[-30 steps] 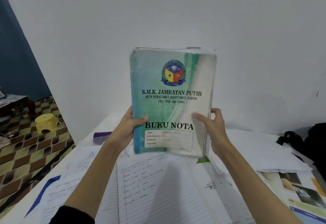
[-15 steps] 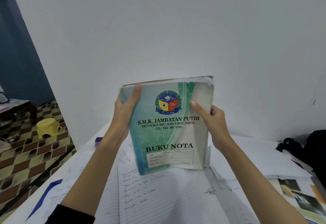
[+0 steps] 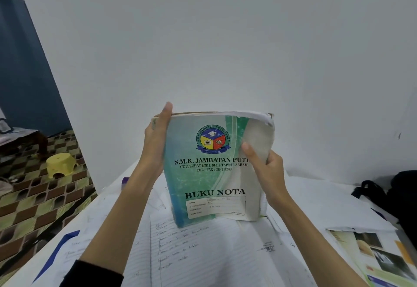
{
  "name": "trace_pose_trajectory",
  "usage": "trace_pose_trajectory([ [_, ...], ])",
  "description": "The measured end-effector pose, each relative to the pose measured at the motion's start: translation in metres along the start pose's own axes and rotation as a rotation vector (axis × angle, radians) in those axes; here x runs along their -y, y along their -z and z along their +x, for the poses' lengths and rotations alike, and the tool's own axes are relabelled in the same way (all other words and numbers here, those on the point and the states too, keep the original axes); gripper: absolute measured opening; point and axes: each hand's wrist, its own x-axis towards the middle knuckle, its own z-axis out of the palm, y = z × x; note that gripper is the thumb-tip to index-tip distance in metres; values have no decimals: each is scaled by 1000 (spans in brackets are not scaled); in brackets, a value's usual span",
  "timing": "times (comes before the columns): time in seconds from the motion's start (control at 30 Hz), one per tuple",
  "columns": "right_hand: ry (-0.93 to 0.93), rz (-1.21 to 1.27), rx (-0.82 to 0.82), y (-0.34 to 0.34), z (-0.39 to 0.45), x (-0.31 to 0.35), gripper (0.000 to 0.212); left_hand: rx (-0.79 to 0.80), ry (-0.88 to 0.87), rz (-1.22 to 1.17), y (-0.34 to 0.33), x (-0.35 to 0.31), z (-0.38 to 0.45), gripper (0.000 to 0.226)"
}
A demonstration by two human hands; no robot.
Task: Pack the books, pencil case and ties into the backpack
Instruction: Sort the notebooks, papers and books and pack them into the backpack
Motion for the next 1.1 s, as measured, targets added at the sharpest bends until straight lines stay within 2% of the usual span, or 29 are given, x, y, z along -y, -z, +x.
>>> trace_pose_trajectory([
  [0.07,-8,17,12,2,-1,-1,69,43,-69,34,4,13,-6,86],
  [0.1,-19,24,24,4,1,2,70,61,-74,53,6,20,-8,99],
  [0.17,-49,35,83,9,5,6,64,110,-22,77,13,35,-14,104],
  [0.27,-120,-14,219,19,9,3,55,172,125,101,23,61,-25,75],
  [0.33,-170,-117,292,20,5,-7,38,160,203,129,23,76,-33,52],
  [0.43,-150,-194,247,17,1,-20,24,64,232,108,16,84,-40,50],
  [0.57,-1,-237,227,8,-6,-3,10,-140,189,99,1,73,-47,54],
  [0.63,60,-191,212,6,-10,14,11,-209,157,62,-4,62,-50,63],
  [0.67,74,-155,207,6,-11,24,13,-216,137,43,-7,54,-53,59],
  [0.73,77,-71,230,12,-11,43,15,-213,82,40,-12,36,-56,37],
  [0.83,35,50,293,29,-13,61,29,-149,-35,52,-24,10,-68,19],
  [0.9,-7,32,294,46,-16,64,35,-58,-48,74,-33,0,-72,22],
  [1.0,-49,-39,260,78,-21,65,33,131,122,94,-49,2,-65,49],
  [1.1,-127,-31,113,123,-29,66,23,338,317,95,-84,18,-62,38],
])
